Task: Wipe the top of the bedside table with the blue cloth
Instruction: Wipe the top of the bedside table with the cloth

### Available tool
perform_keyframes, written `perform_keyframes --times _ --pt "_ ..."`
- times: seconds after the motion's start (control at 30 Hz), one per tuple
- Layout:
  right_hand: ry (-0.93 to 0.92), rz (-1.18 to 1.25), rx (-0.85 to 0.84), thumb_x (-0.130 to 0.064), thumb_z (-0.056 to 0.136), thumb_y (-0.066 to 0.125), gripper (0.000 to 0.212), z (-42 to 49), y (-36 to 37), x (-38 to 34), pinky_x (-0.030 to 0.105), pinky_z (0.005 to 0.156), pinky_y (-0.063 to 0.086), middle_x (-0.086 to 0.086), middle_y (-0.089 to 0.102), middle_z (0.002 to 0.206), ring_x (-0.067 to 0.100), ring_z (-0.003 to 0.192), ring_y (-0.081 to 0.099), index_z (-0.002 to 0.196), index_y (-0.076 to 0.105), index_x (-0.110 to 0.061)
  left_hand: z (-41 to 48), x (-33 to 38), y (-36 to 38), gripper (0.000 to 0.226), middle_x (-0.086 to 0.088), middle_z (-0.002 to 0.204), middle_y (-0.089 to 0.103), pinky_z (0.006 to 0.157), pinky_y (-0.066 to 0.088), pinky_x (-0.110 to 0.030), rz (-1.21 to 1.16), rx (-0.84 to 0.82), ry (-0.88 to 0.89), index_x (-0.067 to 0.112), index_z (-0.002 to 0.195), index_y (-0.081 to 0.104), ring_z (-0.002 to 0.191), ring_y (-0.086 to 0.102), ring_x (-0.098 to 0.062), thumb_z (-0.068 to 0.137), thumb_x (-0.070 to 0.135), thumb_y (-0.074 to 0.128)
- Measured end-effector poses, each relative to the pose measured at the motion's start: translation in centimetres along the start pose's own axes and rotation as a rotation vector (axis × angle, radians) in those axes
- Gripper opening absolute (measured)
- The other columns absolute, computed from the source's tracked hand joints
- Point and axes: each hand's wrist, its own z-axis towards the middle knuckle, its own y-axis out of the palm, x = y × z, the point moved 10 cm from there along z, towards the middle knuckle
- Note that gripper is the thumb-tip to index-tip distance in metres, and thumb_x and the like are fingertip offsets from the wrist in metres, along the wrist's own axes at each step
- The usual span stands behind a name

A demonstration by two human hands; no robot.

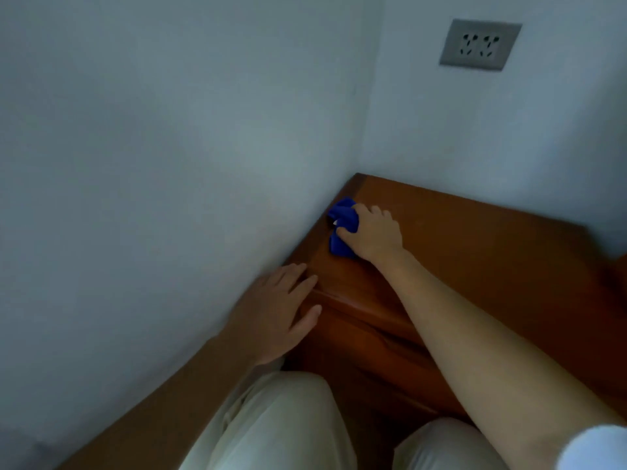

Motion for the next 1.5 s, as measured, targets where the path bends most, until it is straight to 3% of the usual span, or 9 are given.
perform_keyframes --times 0.13,0.33,0.43,0.73,0.87,1.07,1.3,1.5 --pt "-0.115 0.008 0.013 -0.06 0.094 0.05 0.063 -2.8 0.0 -1.9 0.044 0.099 0.043 0.009 0.052 0.14 0.033 0.124 0.048 0.146 0.043 -0.025 -0.7 0.2 0.4 0.064 -0.008 0.156 0.041 0.117 0.032 -0.04 -0.047 0.005 -0.016 0.018 0.148 0.046 0.145 0.035 -0.024 0.098 0.056 0.037" --pt "-0.367 0.052 0.041 -0.062 0.089 0.047 0.064 -12.7 -0.8 -3.7 0.039 0.093 0.044 -0.004 0.056 0.13 0.021 0.113 0.05 0.143 0.046 -0.029 -0.8 0.4 0.3 0.061 -0.008 0.152 0.045 0.114 0.037 -0.041 -0.147 0.056 -0.039 0.014 0.144 0.051 0.143 0.038 -0.025 0.095 0.048 0.042" --pt "-0.345 0.102 0.01 -0.06 0.092 0.051 0.059 -12.1 -1.1 -3.1 0.04 0.095 0.043 -0.005 0.056 0.131 0.02 0.115 0.05 0.143 0.046 -0.031 -0.7 0.4 0.1 0.058 -0.008 0.149 0.049 0.116 0.034 -0.035 -0.17 0.087 -0.055 0.012 0.141 0.054 0.14 0.041 -0.026 0.094 0.045 0.044" --pt "-0.173 0.101 -0.021 -0.056 0.094 0.056 0.055 -1.5 -0.1 -3.2 0.043 0.1 0.042 0.005 0.056 0.135 0.031 0.124 0.049 0.142 0.05 -0.028 -0.9 0.3 -0.1 0.057 -0.008 0.153 0.045 0.116 0.034 -0.04 -0.165 0.082 -0.04 0.016 0.144 0.051 0.144 0.037 -0.023 0.094 0.043 0.048" --pt "-0.276 0.101 -0.034 -0.052 0.095 0.057 0.052 -1.3 0.4 -5.4 0.044 0.099 0.043 0.006 0.058 0.133 0.031 0.12 0.051 0.141 0.052 -0.028 -0.9 0.3 0.0 0.057 -0.009 0.154 0.044 0.116 0.034 -0.042 -0.142 0.071 -0.025 0.016 0.145 0.049 0.144 0.036 -0.024 0.096 0.044 0.048" --pt "-0.496 0.224 -0.113 -0.057 0.087 0.057 0.05 -4.6 0.9 -6.3 0.041 0.094 0.043 -0.006 0.062 0.118 0.02 0.107 0.055 0.133 0.056 -0.036 -0.9 0.3 0.5 0.059 -0.008 0.154 0.043 0.117 0.032 -0.041 -0.122 0.057 0.007 0.016 0.148 0.046 0.145 0.033 -0.024 0.095 0.043 0.05" --pt "-0.15 0.089 -0.038 -0.05 0.095 0.057 0.048 1.3 -0.2 -2.2 0.048 0.097 0.045 0.009 0.059 0.127 0.034 0.118 0.052 0.136 0.054 -0.025 -1.0 0.3 0.1 0.06 -0.004 0.157 0.039 0.117 0.033 -0.039 -0.112 0.065 -0.02 0.02 0.148 0.045 0.147 0.031 -0.019 0.095 0.048 0.046" --pt "-0.474 0.191 -0.209 -0.043 0.09 0.065 0.04 -2.2 0.6 -5.6 0.044 0.091 0.046 -0.002 0.063 0.111 0.024 0.102 0.058 0.128 0.061 -0.031 -1.1 0.5 0.6 0.063 -0.005 0.159 0.036 0.116 0.033 -0.043 -0.142 0.057 -0.055 0.019 0.15 0.043 0.149 0.027 -0.021 0.095 0.05 0.044"
